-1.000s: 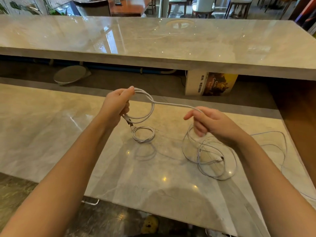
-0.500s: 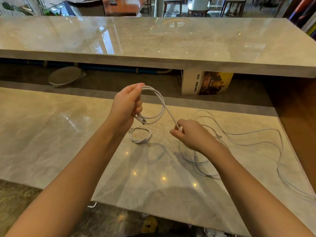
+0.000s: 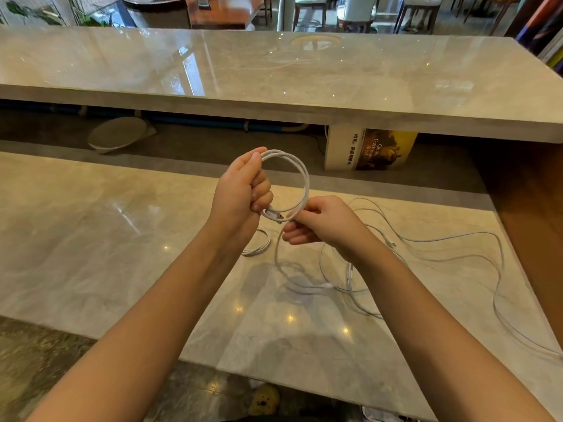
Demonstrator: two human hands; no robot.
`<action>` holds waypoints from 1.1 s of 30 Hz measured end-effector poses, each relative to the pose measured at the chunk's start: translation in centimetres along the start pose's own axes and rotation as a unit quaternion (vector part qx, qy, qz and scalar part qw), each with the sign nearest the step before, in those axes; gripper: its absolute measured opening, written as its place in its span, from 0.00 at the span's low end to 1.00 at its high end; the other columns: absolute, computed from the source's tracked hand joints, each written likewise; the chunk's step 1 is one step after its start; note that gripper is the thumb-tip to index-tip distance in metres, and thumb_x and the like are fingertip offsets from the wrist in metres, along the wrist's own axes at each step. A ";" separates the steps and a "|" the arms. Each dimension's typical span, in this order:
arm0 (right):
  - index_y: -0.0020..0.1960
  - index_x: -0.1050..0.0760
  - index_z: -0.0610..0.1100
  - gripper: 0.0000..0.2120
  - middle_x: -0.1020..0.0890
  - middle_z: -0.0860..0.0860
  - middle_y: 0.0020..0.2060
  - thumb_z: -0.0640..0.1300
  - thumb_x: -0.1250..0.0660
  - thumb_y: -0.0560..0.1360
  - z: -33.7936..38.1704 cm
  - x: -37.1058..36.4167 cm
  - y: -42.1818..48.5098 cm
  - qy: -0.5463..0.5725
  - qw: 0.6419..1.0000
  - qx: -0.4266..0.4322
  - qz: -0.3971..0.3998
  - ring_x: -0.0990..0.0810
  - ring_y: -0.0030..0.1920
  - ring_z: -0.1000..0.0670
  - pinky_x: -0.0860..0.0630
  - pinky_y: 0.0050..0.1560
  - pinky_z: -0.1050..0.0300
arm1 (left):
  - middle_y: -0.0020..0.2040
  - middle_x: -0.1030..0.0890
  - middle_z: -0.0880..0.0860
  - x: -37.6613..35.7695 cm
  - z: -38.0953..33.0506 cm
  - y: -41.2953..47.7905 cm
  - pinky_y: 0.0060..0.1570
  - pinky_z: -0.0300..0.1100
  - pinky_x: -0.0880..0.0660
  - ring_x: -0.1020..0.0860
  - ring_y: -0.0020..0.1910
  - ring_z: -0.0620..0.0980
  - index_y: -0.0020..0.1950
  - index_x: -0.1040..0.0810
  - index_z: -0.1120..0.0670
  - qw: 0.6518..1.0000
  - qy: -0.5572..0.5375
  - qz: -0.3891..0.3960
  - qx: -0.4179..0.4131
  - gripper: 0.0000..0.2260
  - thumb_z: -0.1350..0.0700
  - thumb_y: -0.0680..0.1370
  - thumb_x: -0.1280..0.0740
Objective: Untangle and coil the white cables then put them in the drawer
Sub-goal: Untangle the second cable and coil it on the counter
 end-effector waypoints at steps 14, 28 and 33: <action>0.50 0.25 0.47 0.05 0.16 0.51 0.40 0.39 0.37 0.77 -0.1 0.4 -1.2 0.138 0.977 0.110 -0.119 0.16 0.42 0.55 0.22 0.46 0.63 | 0.34 0.29 0.51 -0.3 0.8 -0.1 0.34 0.38 0.26 0.29 0.31 0.45 0.61 0.27 0.53 0.964 0.259 -0.023 -0.055 0.11 0.58 0.82 0.45; 0.45 0.25 0.39 0.10 0.24 0.49 0.26 0.33 0.45 0.77 -0.5 0.9 -0.9 0.304 0.945 0.122 0.003 0.25 0.31 0.51 0.25 0.38 0.60 | 0.42 0.21 0.55 0.7 1.7 0.2 0.44 0.42 0.20 0.20 0.41 0.51 0.60 0.24 0.57 0.970 0.236 -0.049 0.041 0.11 0.61 0.80 0.39; 0.49 0.24 0.43 0.04 0.21 0.49 0.35 0.37 0.36 0.75 -1.4 1.2 -0.4 0.143 0.981 0.082 -0.100 0.23 0.34 0.53 0.24 0.40 0.61 | 0.44 0.21 0.57 0.2 2.2 0.2 0.41 0.37 0.21 0.19 0.43 0.51 0.59 0.23 0.58 0.981 0.181 -0.059 0.030 0.10 0.61 0.80 0.39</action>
Point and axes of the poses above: each hand's wrist, its own y-axis towards the middle knuckle, its own x-axis out of the back of the hand, z = x × y, the point moved 3 cm from there along y, towards the middle knuckle
